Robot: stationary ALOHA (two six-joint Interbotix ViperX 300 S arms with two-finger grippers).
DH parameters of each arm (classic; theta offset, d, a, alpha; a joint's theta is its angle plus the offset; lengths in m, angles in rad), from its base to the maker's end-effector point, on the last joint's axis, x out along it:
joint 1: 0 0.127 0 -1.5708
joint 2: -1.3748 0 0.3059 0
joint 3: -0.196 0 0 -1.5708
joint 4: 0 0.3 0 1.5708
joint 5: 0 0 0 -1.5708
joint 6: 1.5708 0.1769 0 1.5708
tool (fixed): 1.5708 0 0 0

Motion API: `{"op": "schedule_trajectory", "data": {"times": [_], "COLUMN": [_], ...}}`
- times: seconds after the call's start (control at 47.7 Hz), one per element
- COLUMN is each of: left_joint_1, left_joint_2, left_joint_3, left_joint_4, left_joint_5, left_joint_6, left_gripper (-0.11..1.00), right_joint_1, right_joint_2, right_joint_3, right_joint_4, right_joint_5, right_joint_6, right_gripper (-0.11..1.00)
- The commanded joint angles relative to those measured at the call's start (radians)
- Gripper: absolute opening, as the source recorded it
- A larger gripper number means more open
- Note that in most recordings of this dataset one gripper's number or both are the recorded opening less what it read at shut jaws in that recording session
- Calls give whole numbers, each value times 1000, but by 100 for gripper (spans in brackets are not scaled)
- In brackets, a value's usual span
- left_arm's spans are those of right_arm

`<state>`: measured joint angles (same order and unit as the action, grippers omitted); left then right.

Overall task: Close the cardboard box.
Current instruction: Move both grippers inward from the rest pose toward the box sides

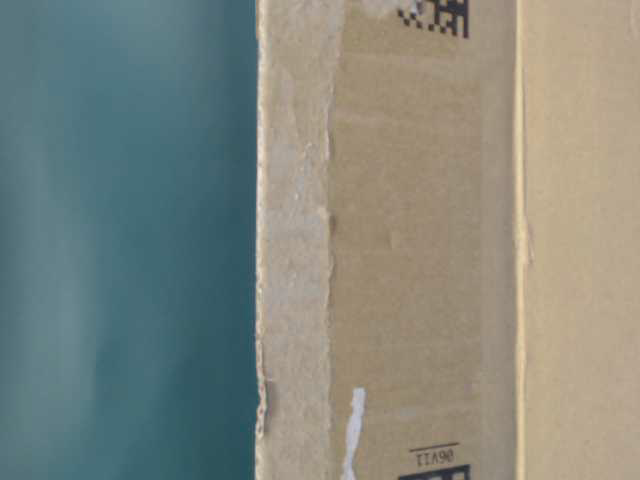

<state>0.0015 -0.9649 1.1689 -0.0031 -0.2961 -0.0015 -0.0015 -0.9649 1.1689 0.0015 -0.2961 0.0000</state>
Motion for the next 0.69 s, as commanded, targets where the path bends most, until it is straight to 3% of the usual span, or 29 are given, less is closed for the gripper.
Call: {"op": "schedule_trajectory", "data": {"times": [0.0, 0.398, 0.671], "left_joint_1": [-32, -57, -57], "left_joint_2": [0, -80, -41], "left_joint_3": [-6, -12, 38], "left_joint_4": [-25, -25, -23], "left_joint_5": [3, 250, 302], "left_joint_6": [9, 18, 61], "left_gripper": [1, 1, 1], "right_joint_1": [2, 2, -15], "right_joint_2": [9, -18, 40], "right_joint_3": [-14, -38, -5], "right_joint_4": [2, 15, 15], "right_joint_5": [8, 291, 331], "right_joint_6": [11, 20, 18], "right_gripper": [0, 0, 0]}}
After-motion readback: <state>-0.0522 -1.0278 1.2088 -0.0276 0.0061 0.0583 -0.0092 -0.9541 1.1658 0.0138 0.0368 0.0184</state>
